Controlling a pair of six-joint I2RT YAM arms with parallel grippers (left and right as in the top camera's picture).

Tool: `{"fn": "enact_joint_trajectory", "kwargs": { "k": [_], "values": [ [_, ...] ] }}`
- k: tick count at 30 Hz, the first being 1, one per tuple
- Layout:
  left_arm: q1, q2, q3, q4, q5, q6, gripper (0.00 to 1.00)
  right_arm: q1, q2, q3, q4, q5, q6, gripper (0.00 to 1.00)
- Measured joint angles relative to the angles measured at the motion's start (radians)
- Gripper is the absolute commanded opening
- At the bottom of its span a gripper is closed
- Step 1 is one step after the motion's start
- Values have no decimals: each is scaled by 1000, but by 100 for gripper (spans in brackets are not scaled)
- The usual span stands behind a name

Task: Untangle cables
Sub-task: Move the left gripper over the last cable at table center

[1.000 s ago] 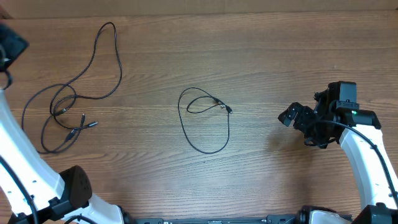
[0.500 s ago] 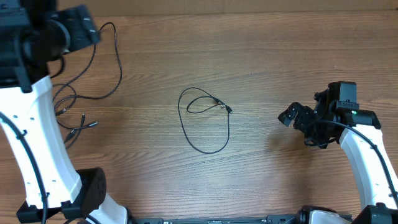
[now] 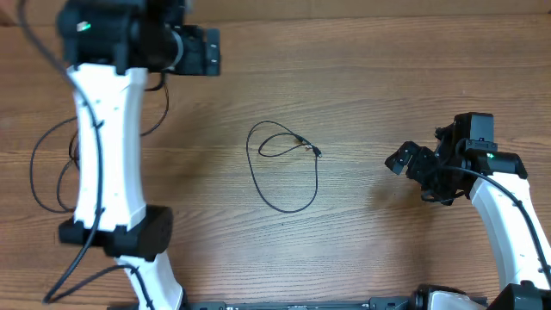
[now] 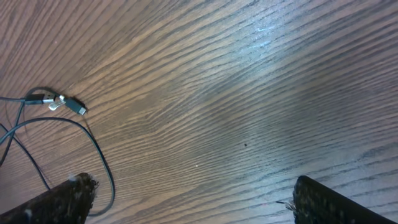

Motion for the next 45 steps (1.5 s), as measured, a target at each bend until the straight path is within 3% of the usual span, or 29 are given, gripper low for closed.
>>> {"fn": "enact_joint_trajectory", "kwargs": {
  "k": [14, 27, 36, 45],
  "values": [
    [-233, 240, -14, -51, 6, 3, 87, 0, 0, 0, 0, 0, 0, 100],
    [-403, 246, -238, -55, -30, -31, 87, 0, 0, 0, -5, 0, 0, 100],
    [-454, 63, -546, -55, -90, -87, 88, 0, 0, 0, -4, 0, 0, 100],
    [-454, -245, -826, 1, -237, -297, 95, 0, 0, 0, 1, 0, 0, 100]
  ]
}}
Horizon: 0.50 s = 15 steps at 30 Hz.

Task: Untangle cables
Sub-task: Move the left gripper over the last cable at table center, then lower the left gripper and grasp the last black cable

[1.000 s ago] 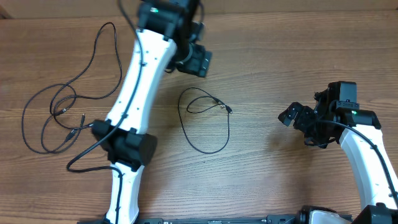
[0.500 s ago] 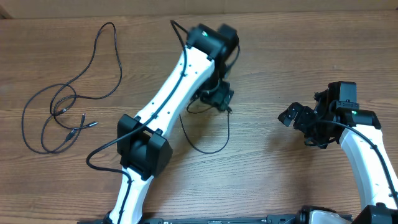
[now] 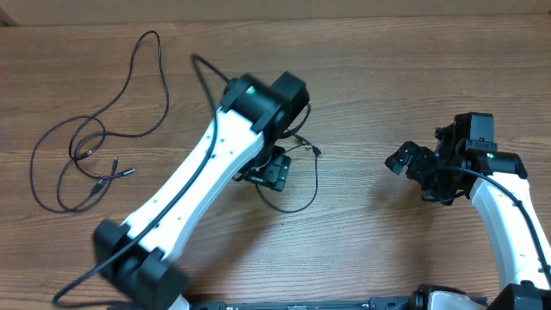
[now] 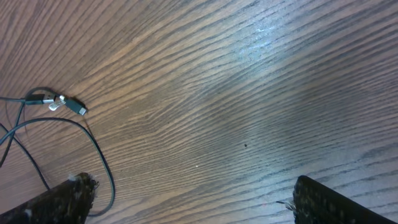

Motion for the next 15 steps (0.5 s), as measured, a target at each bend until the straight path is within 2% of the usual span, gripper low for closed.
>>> {"fn": "enact_joint_trajectory", "kwargs": {
  "k": [1, 8, 12, 15],
  "values": [
    [0, -21, -27, 27, -11, -21, 99, 0, 0, 0, 0, 0, 0, 100],
    [0, -76, -187, 318, -24, -89, 99, 0, 0, 0, 0, 0, 0, 100],
    [0, -68, -256, 505, 10, -21, 100, 0, 0, 0, -1, 0, 0, 100],
    [0, -49, -289, 618, 47, 86, 100, 0, 0, 0, 0, 0, -1, 100]
  ]
}}
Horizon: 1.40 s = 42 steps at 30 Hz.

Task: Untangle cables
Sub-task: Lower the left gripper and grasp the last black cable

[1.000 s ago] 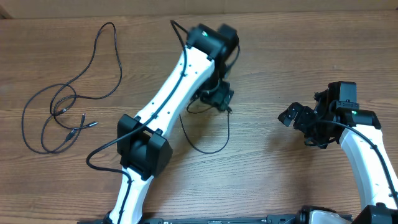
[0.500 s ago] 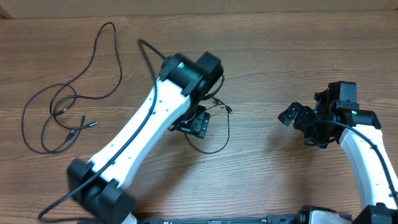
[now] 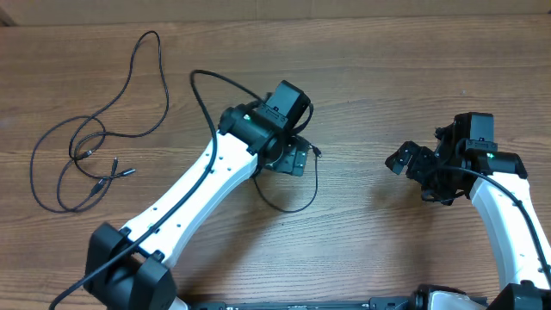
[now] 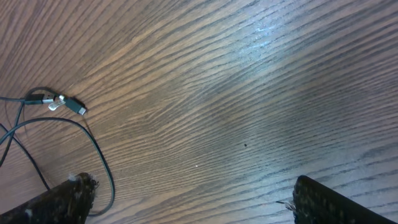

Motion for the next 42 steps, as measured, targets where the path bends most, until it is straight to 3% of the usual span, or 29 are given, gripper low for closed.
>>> {"fn": "enact_joint_trajectory", "kwargs": {
  "k": [6, 13, 17, 20, 23, 30, 37, 42],
  "values": [
    [0, 64, -16, 145, 28, 180, 94, 0, 0, 0, -1, 0, 1, 100],
    [0, 169, -16, 235, 39, 266, 85, 0, 0, 0, 0, 0, 0, 100],
    [0, 235, -16, 236, 26, 283, 57, 0, 0, 0, 0, 0, 1, 100],
    [1, 266, -17, 232, -27, 289, 20, 0, 0, 0, 0, 0, 0, 100],
    [13, 271, -18, 225, -92, 282, 4, 0, 0, 0, 0, 0, 1, 100],
    [105, 258, 0, 198, -137, 202, 4, 0, 0, 0, 0, 0, 0, 100],
    [274, 178, 68, 213, 119, 109, 7, 0, 0, 0, 1, 0, 1, 100],
    [355, 172, 71, 163, 220, 63, 11, 0, 0, 0, 3, 0, 0, 100]
  ]
}}
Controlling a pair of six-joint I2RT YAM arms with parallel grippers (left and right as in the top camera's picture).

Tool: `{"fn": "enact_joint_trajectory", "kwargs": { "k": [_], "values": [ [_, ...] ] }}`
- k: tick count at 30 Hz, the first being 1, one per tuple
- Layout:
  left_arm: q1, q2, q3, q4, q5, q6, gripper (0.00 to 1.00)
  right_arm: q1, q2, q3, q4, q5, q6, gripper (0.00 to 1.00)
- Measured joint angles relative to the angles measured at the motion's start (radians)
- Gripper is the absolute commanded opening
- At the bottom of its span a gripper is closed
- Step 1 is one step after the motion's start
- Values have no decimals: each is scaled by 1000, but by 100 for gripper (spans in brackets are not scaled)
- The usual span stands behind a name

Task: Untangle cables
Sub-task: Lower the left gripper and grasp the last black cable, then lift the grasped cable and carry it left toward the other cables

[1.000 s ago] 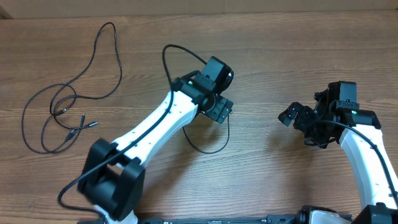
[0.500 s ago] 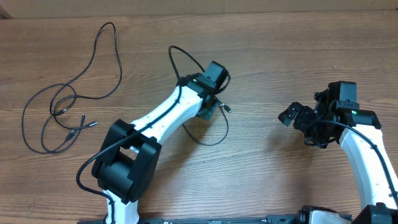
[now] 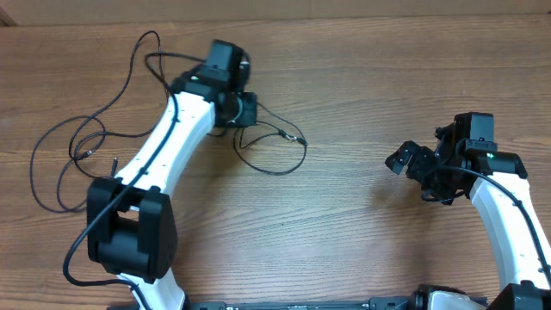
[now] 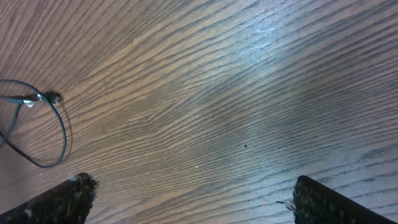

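Observation:
A small black cable (image 3: pixel 274 171) lies as a loop at the table's middle left, with its plug ends (image 3: pixel 298 139) on the right side. My left gripper (image 3: pixel 243 112) sits at the loop's upper left end and looks shut on that cable. In the right wrist view the loop (image 4: pixel 61 134) and a plug (image 4: pixel 53 98) show at the far left. A long black cable (image 3: pixel 34 168) sprawls at the left. Far to the right, my right gripper (image 3: pixel 410 170) hovers open with nothing between its fingers (image 4: pixel 324 198).
The left arm (image 3: pixel 155 164) stretches from its base at the bottom left across the long cable's right side. The right arm's base is at the bottom right. The wooden table's far edge (image 3: pixel 362 12) runs along the top.
My left gripper has moved up and to the left from the loop's middle. The small cable has shifted the same way and its loop is flatter. The right arm has not moved.
At first my left arm was over the far left and the small loop lay alone at the middle. Then the left gripper was down on the loop's left side, then at its top. Now the gripper and cable are farther up and left. The right gripper stayed open and still.

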Motion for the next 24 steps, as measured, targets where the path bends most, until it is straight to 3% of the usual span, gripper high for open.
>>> {"fn": "enact_joint_trajectory", "kwargs": {
  "k": [6, 12, 14, 18, 21, 24],
  "values": [
    [18, 0, -13, -19, 39, -19, 14, 0, 0, 0, 0, 0, 0, 100],
    [16, 0, -52, -26, 51, -24, 24, 0, 0, 0, 0, 0, 0, 100],
    [12, 0, -73, -24, 51, -25, 33, 0, 0, 0, 0, 0, 0, 100],
    [10, 0, -122, -3, 51, -26, 70, 0, 0, 0, 0, 0, 0, 100],
    [10, 0, -138, 5, 51, -21, 80, 0, 0, 0, 0, 0, 0, 100],
    [10, 0, -138, 18, 57, -9, 82, 0, 0, 0, -1, 0, 0, 100]
  ]
}}
